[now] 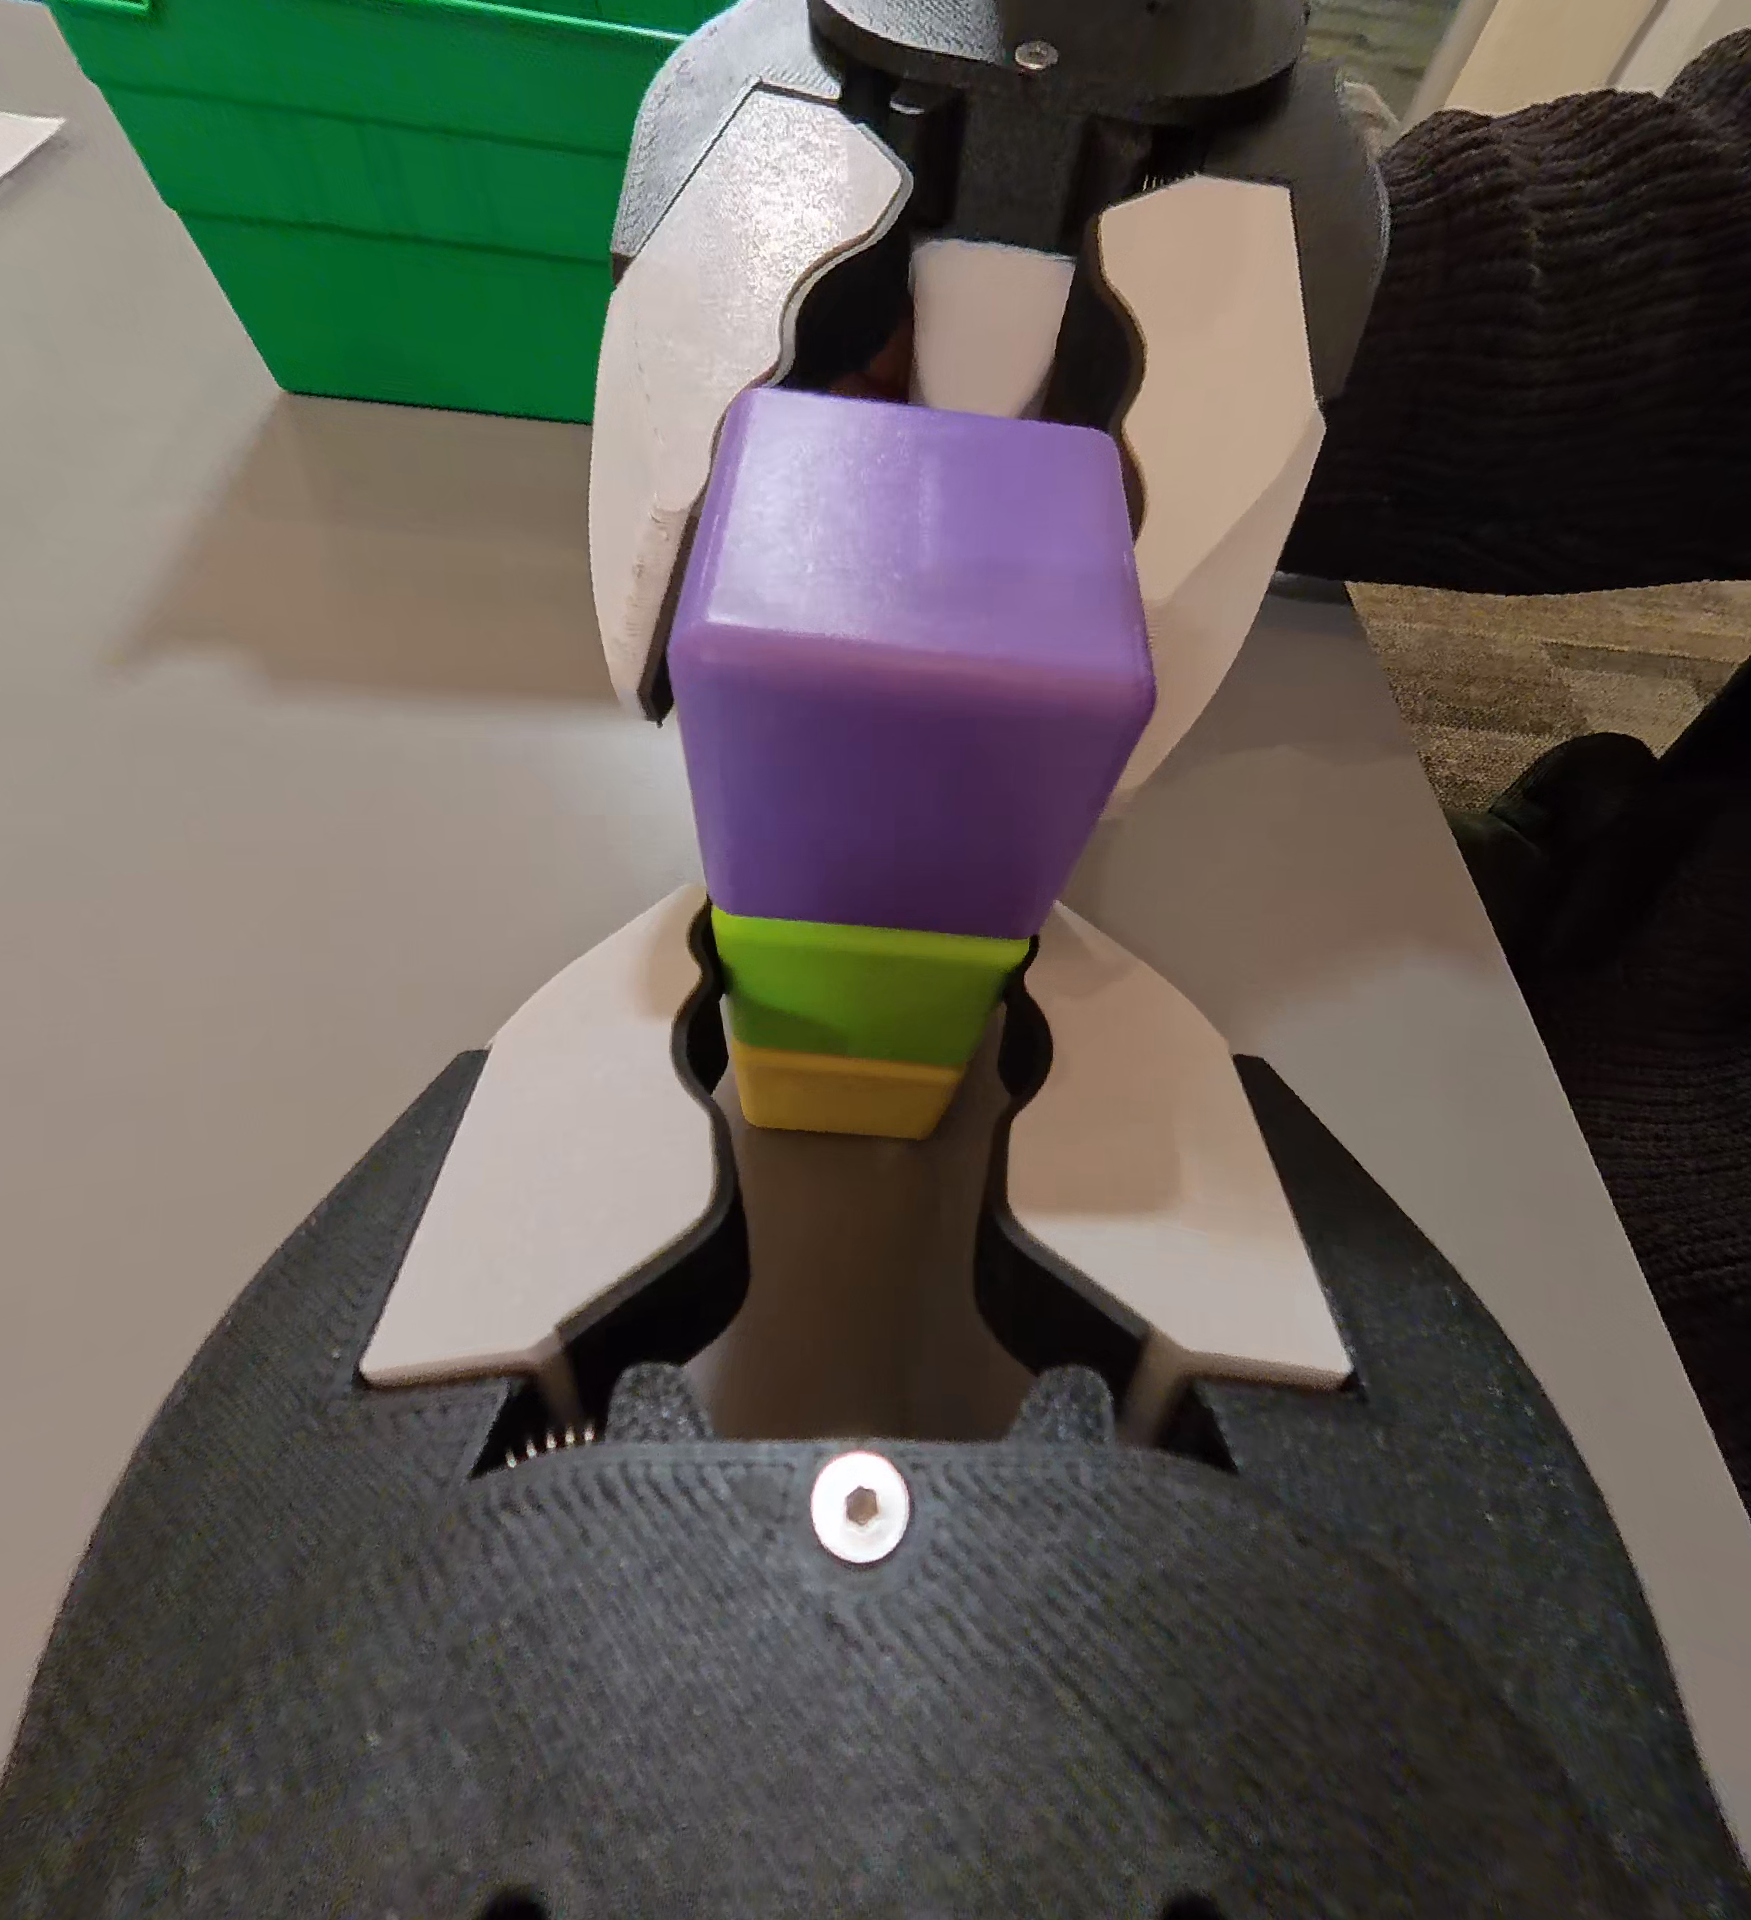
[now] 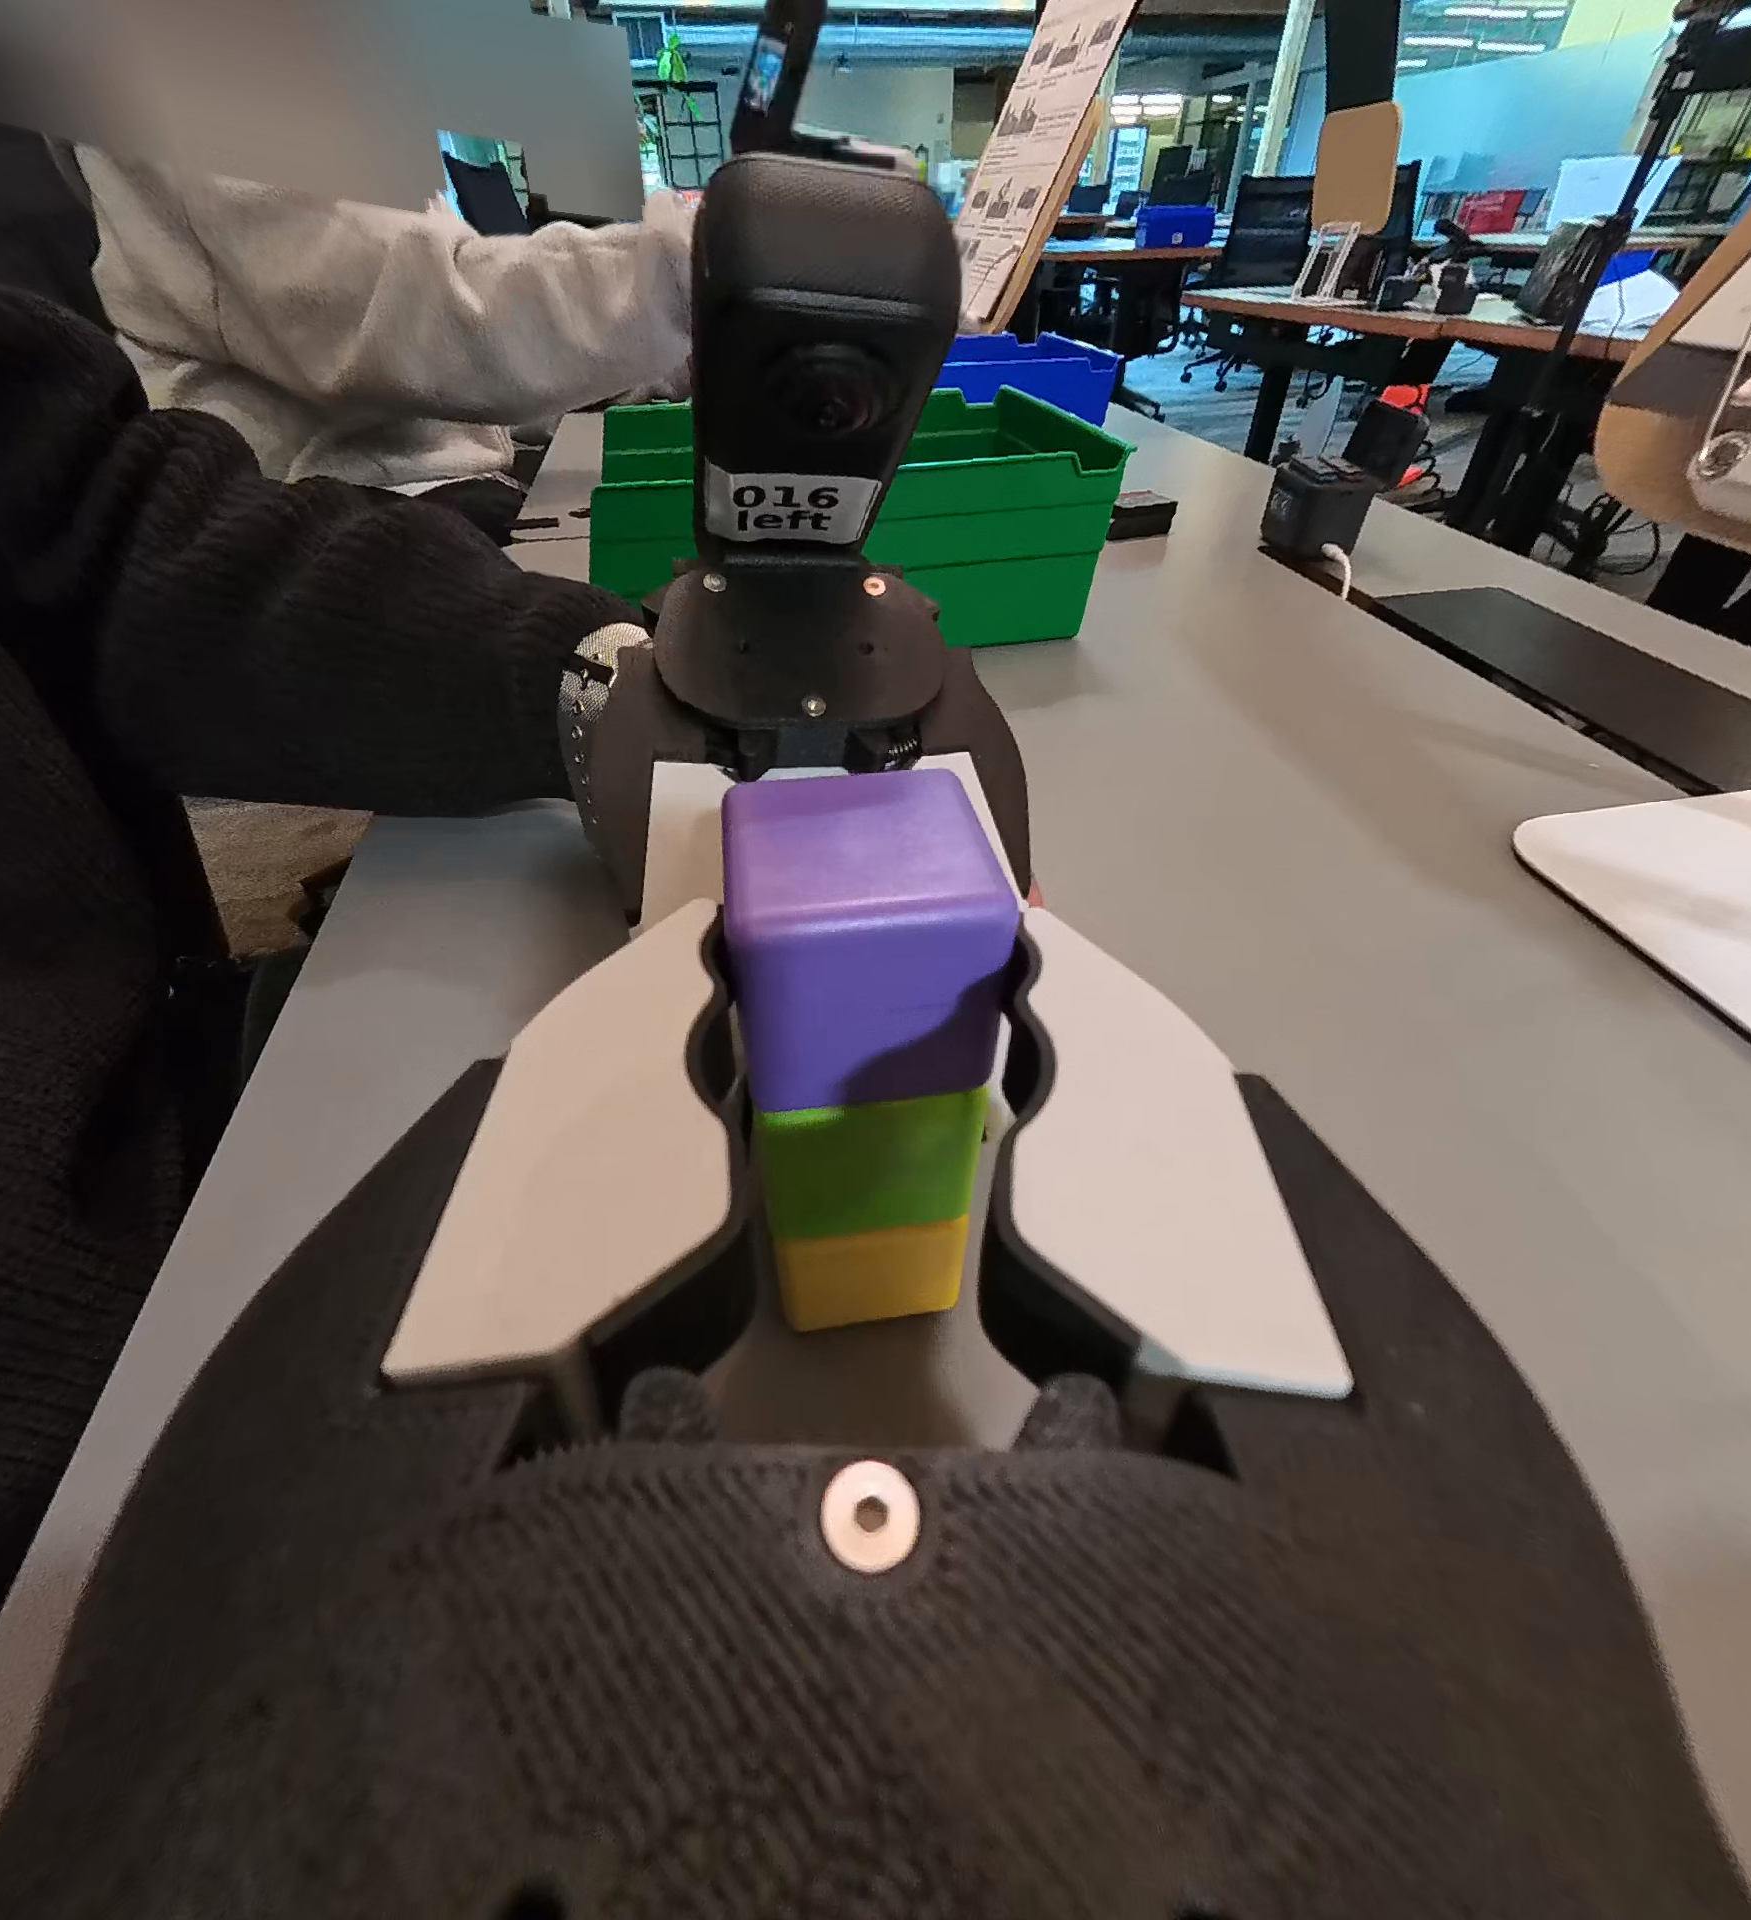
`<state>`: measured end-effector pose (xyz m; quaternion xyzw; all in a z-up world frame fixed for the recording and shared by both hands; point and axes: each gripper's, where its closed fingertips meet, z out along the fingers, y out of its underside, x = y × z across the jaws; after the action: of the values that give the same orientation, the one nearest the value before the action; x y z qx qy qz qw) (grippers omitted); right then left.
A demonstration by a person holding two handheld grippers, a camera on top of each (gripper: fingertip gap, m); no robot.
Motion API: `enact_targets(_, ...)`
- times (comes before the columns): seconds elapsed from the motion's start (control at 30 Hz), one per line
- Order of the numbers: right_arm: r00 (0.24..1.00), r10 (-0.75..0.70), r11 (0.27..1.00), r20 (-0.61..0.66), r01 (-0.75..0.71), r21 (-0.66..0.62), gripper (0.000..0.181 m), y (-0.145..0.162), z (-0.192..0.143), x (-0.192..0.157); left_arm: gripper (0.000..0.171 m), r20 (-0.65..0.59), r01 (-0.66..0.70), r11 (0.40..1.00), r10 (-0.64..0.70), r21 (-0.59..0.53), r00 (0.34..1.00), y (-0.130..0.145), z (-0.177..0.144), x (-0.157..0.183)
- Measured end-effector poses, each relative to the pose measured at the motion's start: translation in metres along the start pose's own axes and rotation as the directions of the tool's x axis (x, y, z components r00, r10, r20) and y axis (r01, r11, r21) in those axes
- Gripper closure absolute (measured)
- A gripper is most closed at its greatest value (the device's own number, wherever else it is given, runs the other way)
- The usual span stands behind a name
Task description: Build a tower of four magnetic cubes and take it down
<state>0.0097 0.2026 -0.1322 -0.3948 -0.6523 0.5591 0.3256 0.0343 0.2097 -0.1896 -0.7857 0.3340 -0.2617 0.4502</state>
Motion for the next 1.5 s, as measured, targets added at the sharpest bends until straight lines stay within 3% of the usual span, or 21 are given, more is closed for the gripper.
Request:
enact_targets(0.2,0.999,0.053,0.998,0.003,-0.053,0.039,0.131,-0.006,0.001,0.003,0.121,0.005,-0.009,1.000,0.009,0.000,1.000,0.000,0.000,-0.002)
enact_targets(0.27,0.993,0.115,0.979,0.034,-0.120,0.165,0.131,-0.029,-0.006,0.003,0.121,0.021,-0.030,1.000,0.030,-0.006,0.999,0.000,0.000,-0.002)
enact_targets(0.33,0.992,0.118,0.970,0.033,-0.123,0.211,0.131,-0.047,-0.013,0.005,0.121,0.031,-0.028,1.000,0.028,-0.005,0.999,0.000,0.000,-0.004)
enact_targets(0.53,0.992,-0.016,0.993,-0.122,0.030,0.110,0.131,-0.070,-0.040,0.019,0.122,0.090,-0.004,1.000,0.003,0.003,0.996,0.000,-0.003,-0.016)
enact_targets(0.67,0.949,-0.117,0.993,-0.294,0.110,-0.041,0.131,-0.089,-0.093,0.047,0.121,0.105,-0.009,1.000,0.009,0.001,0.994,0.000,-0.003,-0.017)
enact_targets(0.77,0.847,-0.212,0.971,-0.488,0.129,-0.199,0.131,-0.086,-0.150,0.078,0.121,0.104,-0.007,1.000,0.007,0.001,0.995,0.000,-0.003,-0.017)
enact_targets(0.9,0.721,-0.114,0.984,-0.683,-0.011,-0.176,0.131,-0.082,-0.221,0.110,0.121,0.100,-0.003,1.000,0.003,0.002,0.995,0.000,-0.003,-0.017)
enact_targets(1.0,0.581,-0.060,0.963,-0.812,-0.179,-0.200,0.131,-0.059,-0.269,0.133,0.121,0.099,-0.002,1.000,0.002,0.002,0.995,0.000,-0.003,-0.017)
enact_targets(1.07,0.475,-0.104,0.919,-0.874,-0.290,-0.267,0.131,-0.029,-0.299,0.146,0.121,0.099,-0.001,1.000,0.001,0.002,0.995,0.000,-0.003,-0.017)
enact_targets(1.13,0.421,-0.140,0.857,-0.896,-0.402,-0.323,0.131,0.004,-0.318,0.153,0.121,0.100,-0.001,1.000,0.001,0.001,0.995,0.000,-0.003,-0.017)
enact_targets(1.37,0.409,-0.268,0.589,-0.872,-0.647,-0.484,0.131,0.099,-0.338,0.158,0.121,0.102,-0.002,1.000,0.002,0.001,0.995,0.000,-0.003,-0.018)
enact_targets(1.5,0.414,-0.289,0.511,-0.863,-0.695,-0.505,0.130,0.126,-0.341,0.157,0.121,0.100,-0.001,1.000,0.001,0.001,0.995,0.000,-0.003,-0.018)
